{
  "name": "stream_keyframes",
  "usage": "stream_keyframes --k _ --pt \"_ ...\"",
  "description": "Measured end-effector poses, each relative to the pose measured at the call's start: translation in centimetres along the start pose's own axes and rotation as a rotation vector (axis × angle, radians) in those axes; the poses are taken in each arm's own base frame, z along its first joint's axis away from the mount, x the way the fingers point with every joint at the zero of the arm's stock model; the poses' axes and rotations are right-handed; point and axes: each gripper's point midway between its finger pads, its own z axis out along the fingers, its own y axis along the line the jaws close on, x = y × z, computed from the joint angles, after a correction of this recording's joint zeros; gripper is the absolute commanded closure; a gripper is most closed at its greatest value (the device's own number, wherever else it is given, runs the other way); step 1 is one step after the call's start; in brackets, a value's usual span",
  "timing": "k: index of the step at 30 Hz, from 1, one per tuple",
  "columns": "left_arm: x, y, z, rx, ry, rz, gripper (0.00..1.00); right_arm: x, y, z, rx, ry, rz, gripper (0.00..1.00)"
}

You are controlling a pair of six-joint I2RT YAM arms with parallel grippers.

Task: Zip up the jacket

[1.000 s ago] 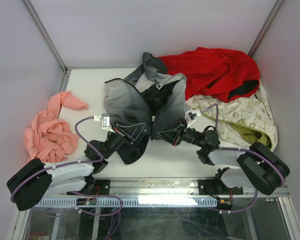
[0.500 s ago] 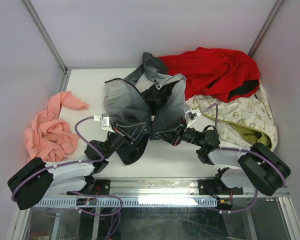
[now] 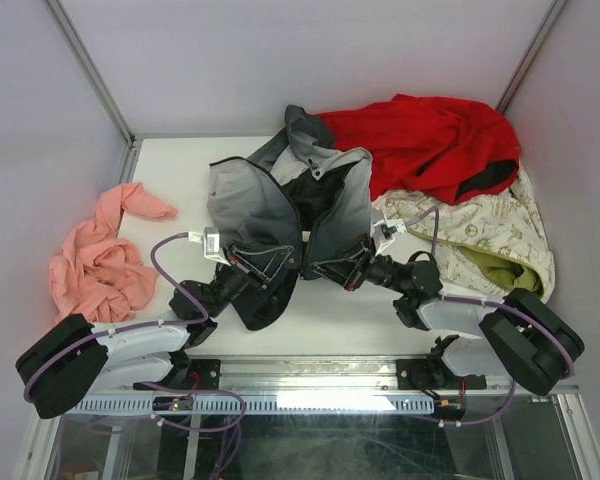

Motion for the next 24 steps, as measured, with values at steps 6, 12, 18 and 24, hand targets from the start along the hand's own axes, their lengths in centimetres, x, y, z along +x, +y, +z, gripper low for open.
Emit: stream_keyframes --k 6,12,18,24 --pt "-0.12 -0.11 0.02 0.004 -0.005 0.0 1.0 -0.1 -0.09 0.05 0.006 -0.007 0.001 1.0" --pt "-0.32 -0.28 0.05 0.011 -0.013 -0.004 1.0 -0.18 -0.19 0.07 0.012 -0.012 0.001 1.0" --pt "-0.37 -0.32 0.06 0.012 -0.015 -0.005 1.0 -0.21 -0.21 0.09 0.014 -0.014 0.001 1.0" --pt "-0.39 -0.31 0.06 0.011 -0.016 -0.006 1.0 -0.19 -0.17 0.1 0.012 -0.014 0.001 1.0"
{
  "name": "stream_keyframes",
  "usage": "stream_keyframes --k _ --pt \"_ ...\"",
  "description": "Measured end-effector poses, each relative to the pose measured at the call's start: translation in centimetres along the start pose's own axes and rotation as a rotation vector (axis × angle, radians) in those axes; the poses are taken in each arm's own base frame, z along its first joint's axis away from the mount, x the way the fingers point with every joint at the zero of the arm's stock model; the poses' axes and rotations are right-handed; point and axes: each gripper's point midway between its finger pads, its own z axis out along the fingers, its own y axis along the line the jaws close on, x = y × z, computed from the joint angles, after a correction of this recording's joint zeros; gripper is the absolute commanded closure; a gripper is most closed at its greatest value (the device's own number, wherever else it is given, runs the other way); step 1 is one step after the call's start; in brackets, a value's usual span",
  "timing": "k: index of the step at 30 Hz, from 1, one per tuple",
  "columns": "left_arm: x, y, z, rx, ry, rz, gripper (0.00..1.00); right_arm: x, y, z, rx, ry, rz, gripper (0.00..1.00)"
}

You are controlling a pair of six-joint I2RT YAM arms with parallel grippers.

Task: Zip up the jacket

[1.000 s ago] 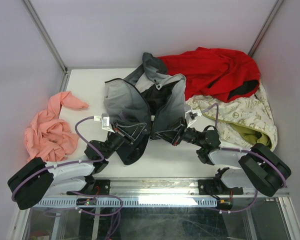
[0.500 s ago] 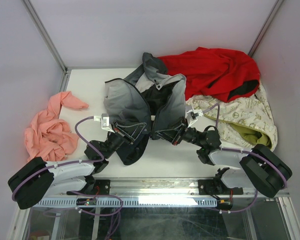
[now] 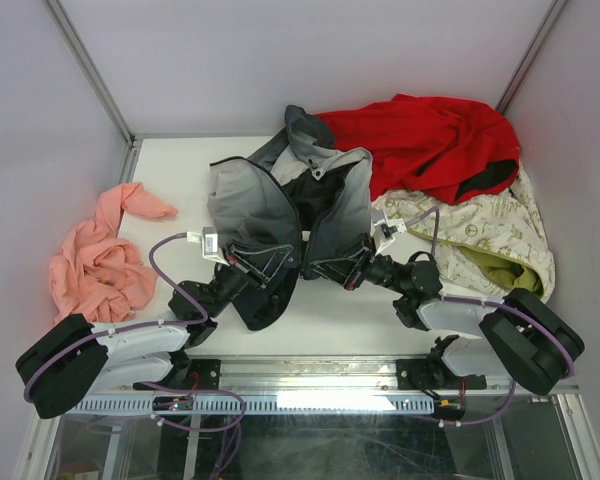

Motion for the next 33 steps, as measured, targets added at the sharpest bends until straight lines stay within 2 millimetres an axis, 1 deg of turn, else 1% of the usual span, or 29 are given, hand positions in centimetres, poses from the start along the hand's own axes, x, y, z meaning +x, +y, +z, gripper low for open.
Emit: stream_keyframes --k 33 --pt "-0.18 -0.02 0.01 -0.003 -0.008 -0.008 1.0 0.06 0.11 0.09 -0.001 -0.002 0.001 1.0"
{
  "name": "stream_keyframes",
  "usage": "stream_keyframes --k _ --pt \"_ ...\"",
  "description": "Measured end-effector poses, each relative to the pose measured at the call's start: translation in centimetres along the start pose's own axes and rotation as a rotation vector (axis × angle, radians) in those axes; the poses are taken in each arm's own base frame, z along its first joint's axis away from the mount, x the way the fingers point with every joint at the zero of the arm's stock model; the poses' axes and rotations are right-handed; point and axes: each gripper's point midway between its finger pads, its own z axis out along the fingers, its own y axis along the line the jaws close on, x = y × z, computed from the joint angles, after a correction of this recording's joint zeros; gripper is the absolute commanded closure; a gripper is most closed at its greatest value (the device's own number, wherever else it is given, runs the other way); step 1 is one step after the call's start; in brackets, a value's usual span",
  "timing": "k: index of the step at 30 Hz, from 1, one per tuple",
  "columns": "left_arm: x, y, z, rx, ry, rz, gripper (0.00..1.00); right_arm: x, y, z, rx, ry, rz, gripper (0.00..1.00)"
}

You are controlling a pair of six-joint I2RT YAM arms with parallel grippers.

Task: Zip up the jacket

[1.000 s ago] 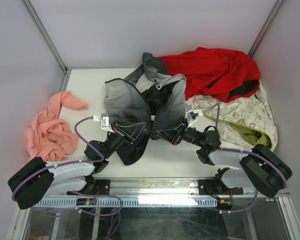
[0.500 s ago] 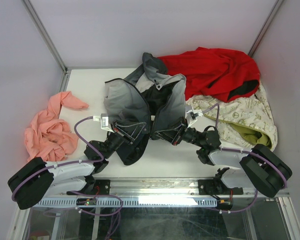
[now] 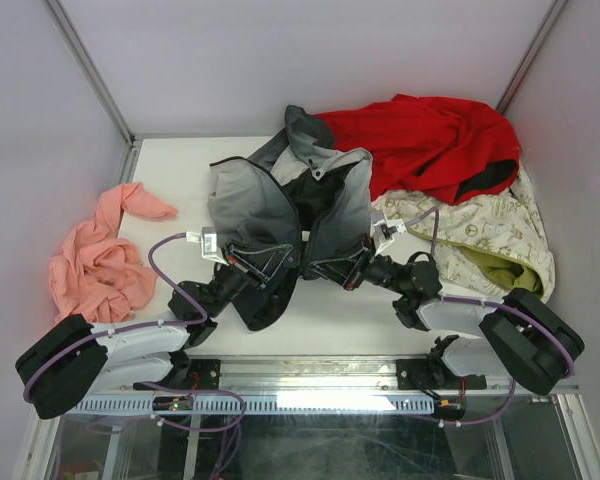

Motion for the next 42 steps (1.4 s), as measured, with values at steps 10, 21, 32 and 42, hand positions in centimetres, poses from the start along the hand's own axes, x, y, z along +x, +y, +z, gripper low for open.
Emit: stream_keyframes --k 10,21,32,42 --pt "0.0 -0.1 0.0 0.002 0.002 -0.016 1.0 -0.3 -0.3 0.1 0.018 -0.019 0.001 1.0" --pt "0.1 -0.1 0.0 0.003 0.003 -0.021 1.0 -0.6 -0.4 0.2 0.03 -0.034 0.014 1.0" --pt "0.0 0.1 -0.1 -0.012 0.002 -0.016 1.0 -1.3 -1.0 0.4 0.073 -0.08 0.044 1.0" --pt "0.6 2.3 -0.4 -0.142 0.023 -0.006 1.0 -1.3 -1.3 0.5 0.087 -0.088 0.04 1.0"
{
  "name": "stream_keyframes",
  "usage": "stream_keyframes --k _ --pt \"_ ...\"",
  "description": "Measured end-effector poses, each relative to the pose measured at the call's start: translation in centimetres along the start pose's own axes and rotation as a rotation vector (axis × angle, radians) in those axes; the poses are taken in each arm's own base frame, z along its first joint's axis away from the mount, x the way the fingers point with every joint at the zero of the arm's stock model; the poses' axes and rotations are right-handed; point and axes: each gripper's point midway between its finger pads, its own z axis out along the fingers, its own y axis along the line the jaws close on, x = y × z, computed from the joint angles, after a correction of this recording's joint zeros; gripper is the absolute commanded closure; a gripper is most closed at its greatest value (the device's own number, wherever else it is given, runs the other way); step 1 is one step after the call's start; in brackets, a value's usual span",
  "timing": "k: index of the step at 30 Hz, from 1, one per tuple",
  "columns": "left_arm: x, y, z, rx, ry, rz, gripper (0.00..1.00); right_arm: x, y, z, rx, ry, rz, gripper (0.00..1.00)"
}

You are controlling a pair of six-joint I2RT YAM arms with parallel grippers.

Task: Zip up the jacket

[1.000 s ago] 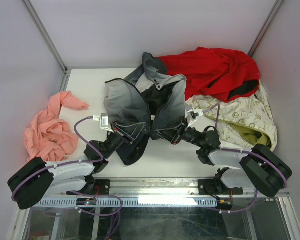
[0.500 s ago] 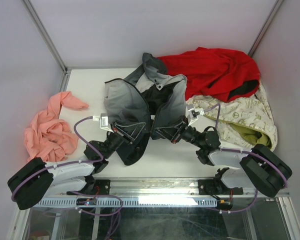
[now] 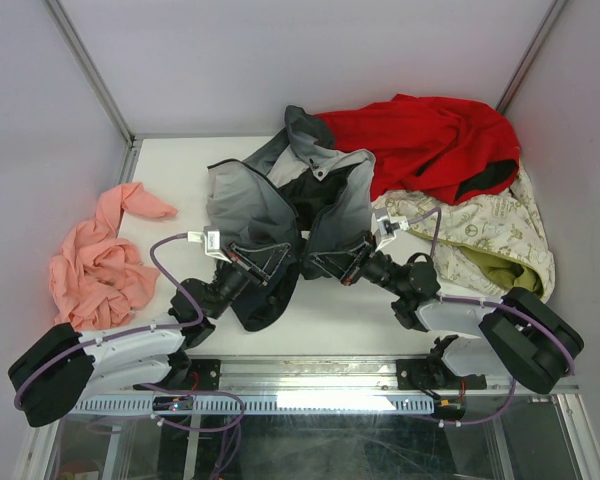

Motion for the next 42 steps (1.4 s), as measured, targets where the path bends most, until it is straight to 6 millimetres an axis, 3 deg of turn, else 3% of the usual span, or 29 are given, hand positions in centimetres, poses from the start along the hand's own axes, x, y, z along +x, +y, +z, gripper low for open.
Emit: stream_keyframes --k 10,19,23,27,35,39,42 --pt "0.5 1.6 -0.1 -0.088 0.025 0.025 1.0 -0.4 -0.3 0.4 0.013 -0.015 -0.008 1.0" --pt "0.4 1.4 -0.2 -0.079 0.023 0.029 1.0 -0.3 -0.8 0.2 0.03 -0.016 -0.03 1.0" --pt "0.9 1.8 -0.3 -0.091 0.047 0.033 0.95 0.3 -0.9 0.1 0.029 0.009 -0.034 1.0" --pt "2.3 2.6 -0.7 -0.118 0.104 0.038 0.84 1.0 -1.0 -0.1 0.027 0.043 -0.035 1.0" --pt "5.2 4.5 -2.3 -0.195 0.242 0.036 0.57 4.7 -2.0 -2.3 0.062 0.191 -0.013 1.0" --pt "5.4 4.7 -2.5 -0.231 0.288 0.039 0.43 5.5 -2.2 -3.2 0.06 0.247 -0.021 1.0" --pt "5.2 3.9 -2.1 -0.227 0.313 0.037 0.38 5.8 -2.4 -3.7 0.054 0.279 -0.026 1.0"
